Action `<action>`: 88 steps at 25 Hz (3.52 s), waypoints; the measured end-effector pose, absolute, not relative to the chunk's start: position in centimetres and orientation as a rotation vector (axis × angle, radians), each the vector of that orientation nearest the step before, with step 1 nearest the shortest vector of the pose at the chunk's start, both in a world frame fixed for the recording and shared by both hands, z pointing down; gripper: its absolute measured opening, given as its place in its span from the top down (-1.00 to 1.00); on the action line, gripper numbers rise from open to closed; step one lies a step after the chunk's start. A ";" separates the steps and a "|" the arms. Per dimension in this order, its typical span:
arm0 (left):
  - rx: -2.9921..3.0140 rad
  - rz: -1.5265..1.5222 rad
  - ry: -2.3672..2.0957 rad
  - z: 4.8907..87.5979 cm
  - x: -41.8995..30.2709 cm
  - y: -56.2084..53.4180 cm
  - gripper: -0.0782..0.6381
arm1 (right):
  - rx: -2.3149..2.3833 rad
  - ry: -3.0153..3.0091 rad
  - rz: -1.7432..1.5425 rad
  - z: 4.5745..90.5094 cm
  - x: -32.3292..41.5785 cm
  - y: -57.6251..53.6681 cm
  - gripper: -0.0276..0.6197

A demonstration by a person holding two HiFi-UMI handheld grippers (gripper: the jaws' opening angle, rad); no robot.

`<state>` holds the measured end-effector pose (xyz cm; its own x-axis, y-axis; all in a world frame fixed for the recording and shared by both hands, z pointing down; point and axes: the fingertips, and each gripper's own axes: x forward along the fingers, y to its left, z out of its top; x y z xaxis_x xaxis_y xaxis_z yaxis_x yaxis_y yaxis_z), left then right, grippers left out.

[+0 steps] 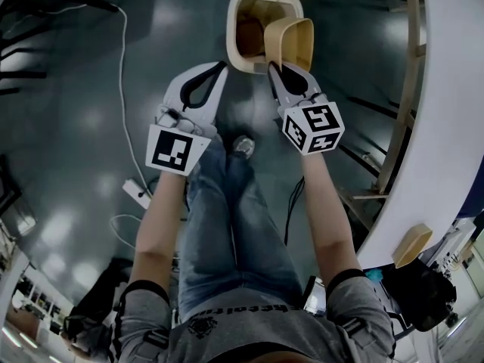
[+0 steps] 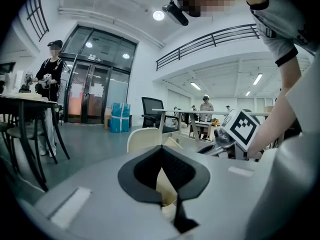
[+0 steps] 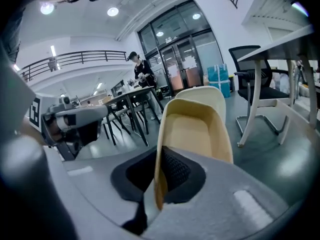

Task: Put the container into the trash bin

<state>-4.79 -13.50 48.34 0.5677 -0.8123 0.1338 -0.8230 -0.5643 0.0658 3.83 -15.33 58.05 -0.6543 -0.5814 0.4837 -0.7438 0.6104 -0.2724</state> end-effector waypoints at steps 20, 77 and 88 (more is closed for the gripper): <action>2.636 0.150 -1.350 51.2 -8.5 -15.2 0.75 | 0.983 -2.286 0.776 69.1 1.9 -21.5 0.87; 2.618 0.246 -1.277 57.0 -13.9 -19.1 0.75 | 0.987 -1.870 1.016 82.3 0.2 -27.5 0.85; 2.650 0.254 -1.251 56.9 -13.7 -20.0 0.75 | 1.047 -1.887 1.017 81.8 0.1 -28.0 0.56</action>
<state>-13.74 -20.03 56.91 0.6273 -0.7413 0.2386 -0.7756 -0.6221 0.1065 0.11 -28.02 81.80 -0.3949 -0.3076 0.8657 -0.8923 0.3529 -0.2817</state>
